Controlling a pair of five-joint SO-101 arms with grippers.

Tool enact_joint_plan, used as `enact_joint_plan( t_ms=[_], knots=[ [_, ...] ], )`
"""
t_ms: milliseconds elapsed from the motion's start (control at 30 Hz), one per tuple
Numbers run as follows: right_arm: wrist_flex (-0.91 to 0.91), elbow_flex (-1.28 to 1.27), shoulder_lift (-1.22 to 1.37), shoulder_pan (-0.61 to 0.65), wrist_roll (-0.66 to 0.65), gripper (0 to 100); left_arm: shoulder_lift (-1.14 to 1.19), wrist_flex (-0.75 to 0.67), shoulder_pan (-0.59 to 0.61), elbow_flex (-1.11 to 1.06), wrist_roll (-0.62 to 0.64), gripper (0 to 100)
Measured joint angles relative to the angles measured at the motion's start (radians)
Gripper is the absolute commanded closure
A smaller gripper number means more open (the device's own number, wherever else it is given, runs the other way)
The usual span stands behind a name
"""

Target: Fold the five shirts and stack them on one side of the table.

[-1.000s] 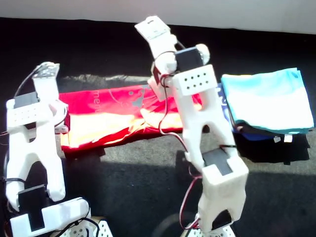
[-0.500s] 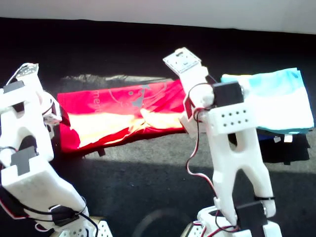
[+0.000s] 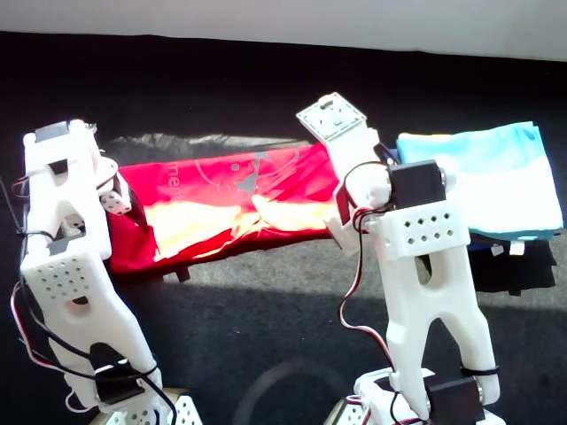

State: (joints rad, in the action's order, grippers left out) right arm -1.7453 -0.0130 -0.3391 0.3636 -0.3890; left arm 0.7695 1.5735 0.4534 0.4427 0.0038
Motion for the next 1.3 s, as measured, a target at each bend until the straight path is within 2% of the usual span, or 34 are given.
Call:
enact_joint_plan(
  t_ms=[200,667,967,1100,1300],
  knots=[
    [0.000,0.000,0.000,0.000,0.000,99.2,0.058,0.074,0.054,0.146,0.000,77],
    [0.000,0.000,0.000,0.000,0.000,99.2,0.150,0.083,0.057,0.198,-0.009,78],
    [-0.002,-0.005,-0.192,0.000,0.000,99.2,0.158,0.103,-0.029,0.199,-0.008,90],
    [-0.005,-0.005,-0.276,0.000,0.000,99.2,0.158,0.103,-0.049,0.199,-0.006,100],
    [-0.006,-0.005,-0.382,0.000,0.000,99.2,0.160,0.127,-0.021,0.199,-0.026,99]
  ],
)
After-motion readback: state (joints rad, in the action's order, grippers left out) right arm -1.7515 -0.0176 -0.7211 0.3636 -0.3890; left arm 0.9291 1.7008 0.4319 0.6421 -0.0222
